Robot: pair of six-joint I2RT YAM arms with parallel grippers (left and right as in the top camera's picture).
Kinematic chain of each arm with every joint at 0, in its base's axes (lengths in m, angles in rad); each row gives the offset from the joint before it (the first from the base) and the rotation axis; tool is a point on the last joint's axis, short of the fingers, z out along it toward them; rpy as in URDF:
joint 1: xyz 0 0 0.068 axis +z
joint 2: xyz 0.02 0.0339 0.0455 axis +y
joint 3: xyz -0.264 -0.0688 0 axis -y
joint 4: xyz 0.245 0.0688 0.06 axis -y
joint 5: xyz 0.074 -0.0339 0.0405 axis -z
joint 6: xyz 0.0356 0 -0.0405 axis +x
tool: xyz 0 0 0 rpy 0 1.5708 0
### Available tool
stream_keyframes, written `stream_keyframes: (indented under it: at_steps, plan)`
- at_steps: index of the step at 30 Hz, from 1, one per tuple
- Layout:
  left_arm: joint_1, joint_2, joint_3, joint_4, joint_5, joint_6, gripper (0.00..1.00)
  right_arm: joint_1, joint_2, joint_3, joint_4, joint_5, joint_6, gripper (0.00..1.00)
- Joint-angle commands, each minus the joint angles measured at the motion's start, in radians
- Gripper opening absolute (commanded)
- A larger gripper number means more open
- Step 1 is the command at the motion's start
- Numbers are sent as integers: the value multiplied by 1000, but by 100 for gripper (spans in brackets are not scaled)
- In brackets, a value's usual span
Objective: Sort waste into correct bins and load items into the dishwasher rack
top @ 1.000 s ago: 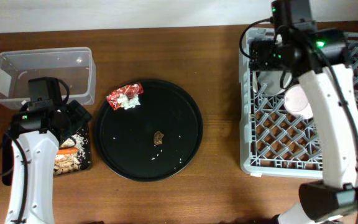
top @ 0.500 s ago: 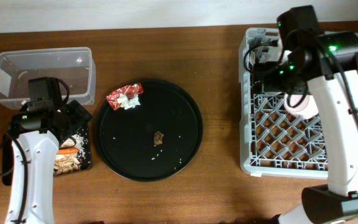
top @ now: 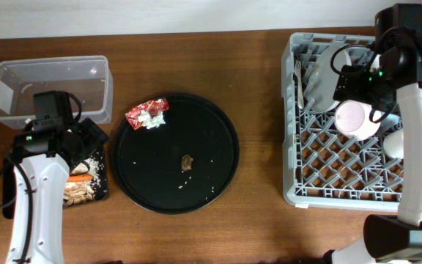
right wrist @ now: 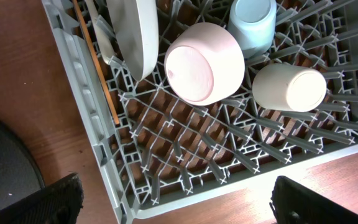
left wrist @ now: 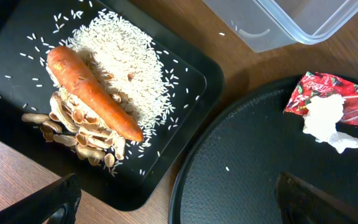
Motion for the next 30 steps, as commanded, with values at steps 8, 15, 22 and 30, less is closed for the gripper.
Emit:
stream_keyframes:
  at_steps: [8,15,22,30]
  plan:
    - [4,-17,19,-1,0,5,99,-4,-10,9,-2,16,10,99]
    - [3,-16,19,2,353,5,99,-4,-10,9,-2,16,10,99]
    - [-227,-13,19,29,524,156,99,-4,-10,9,-2,16,10,99]
    - [-420,-2,14,59,252,254,99,-4,-10,9,-2,16,10,99]
